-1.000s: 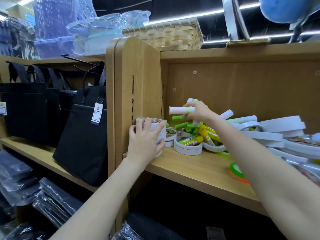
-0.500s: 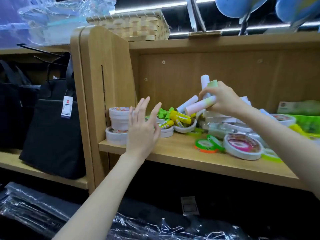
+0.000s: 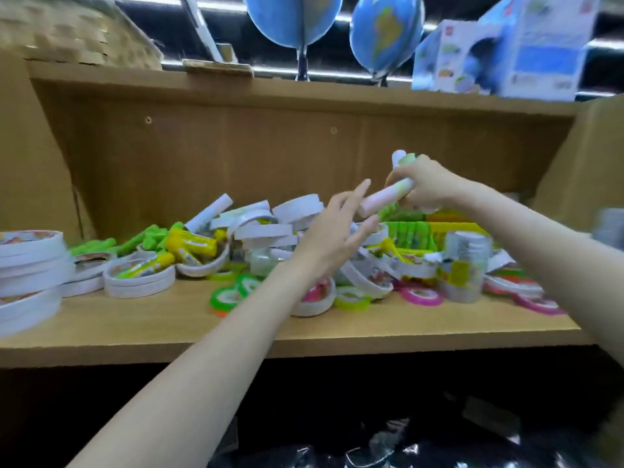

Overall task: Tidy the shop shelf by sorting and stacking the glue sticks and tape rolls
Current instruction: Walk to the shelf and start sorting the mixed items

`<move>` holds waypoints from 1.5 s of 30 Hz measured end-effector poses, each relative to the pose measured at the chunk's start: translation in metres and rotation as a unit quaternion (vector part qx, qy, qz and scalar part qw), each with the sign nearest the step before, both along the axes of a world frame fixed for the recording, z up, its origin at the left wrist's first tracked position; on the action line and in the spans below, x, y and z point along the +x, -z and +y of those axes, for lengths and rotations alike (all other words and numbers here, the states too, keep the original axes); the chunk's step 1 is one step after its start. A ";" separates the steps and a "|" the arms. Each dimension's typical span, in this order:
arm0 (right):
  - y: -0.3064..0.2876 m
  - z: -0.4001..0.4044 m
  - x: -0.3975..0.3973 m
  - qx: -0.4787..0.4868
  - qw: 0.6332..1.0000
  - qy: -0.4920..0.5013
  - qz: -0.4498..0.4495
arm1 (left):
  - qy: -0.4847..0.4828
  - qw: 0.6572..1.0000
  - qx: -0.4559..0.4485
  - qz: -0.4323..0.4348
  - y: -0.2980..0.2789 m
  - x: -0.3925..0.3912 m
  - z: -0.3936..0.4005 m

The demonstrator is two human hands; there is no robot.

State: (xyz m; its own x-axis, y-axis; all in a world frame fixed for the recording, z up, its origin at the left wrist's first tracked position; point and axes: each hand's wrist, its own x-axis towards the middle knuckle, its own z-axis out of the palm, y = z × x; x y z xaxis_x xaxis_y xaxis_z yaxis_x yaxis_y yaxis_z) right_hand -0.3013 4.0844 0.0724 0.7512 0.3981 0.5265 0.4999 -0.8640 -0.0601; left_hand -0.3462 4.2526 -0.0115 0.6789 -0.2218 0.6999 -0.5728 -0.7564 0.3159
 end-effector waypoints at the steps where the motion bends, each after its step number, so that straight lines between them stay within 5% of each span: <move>1: 0.000 -0.005 0.008 -0.002 1.000 0.006 0.003 | 0.013 1.000 0.004 0.007 -0.005 0.010 -0.012; 9: -0.011 -0.072 0.050 -0.108 0.989 0.060 0.076 | -0.036 0.998 -0.006 -0.043 -0.036 0.072 -0.039; 14: 0.022 -0.128 0.083 -0.073 0.989 0.097 0.088 | -0.053 0.994 0.093 0.007 -0.033 0.101 -0.062; 21: 0.051 -0.142 0.115 -0.146 0.970 0.103 0.164 | -0.086 0.963 0.229 0.113 -0.020 0.135 -0.105; 26: 0.050 -0.153 0.123 -0.064 0.987 0.127 0.073 | -0.191 0.945 0.262 0.041 -0.009 0.145 -0.109; 29: 0.049 -0.154 0.129 0.002 0.995 0.102 0.006 | -0.159 0.960 0.220 0.073 -0.007 0.145 -0.106; 33: 0.051 -0.156 0.135 0.038 0.996 0.065 0.044 | -0.138 0.976 0.158 0.063 -0.007 0.136 -0.102; 38: 0.061 -0.155 0.144 -0.067 0.988 0.122 0.070 | -0.132 0.977 0.156 0.065 -0.002 0.126 -0.099; 45: 0.042 -0.158 0.106 0.155 0.986 0.041 0.050 | -0.129 0.981 0.134 0.061 -0.005 0.111 -0.093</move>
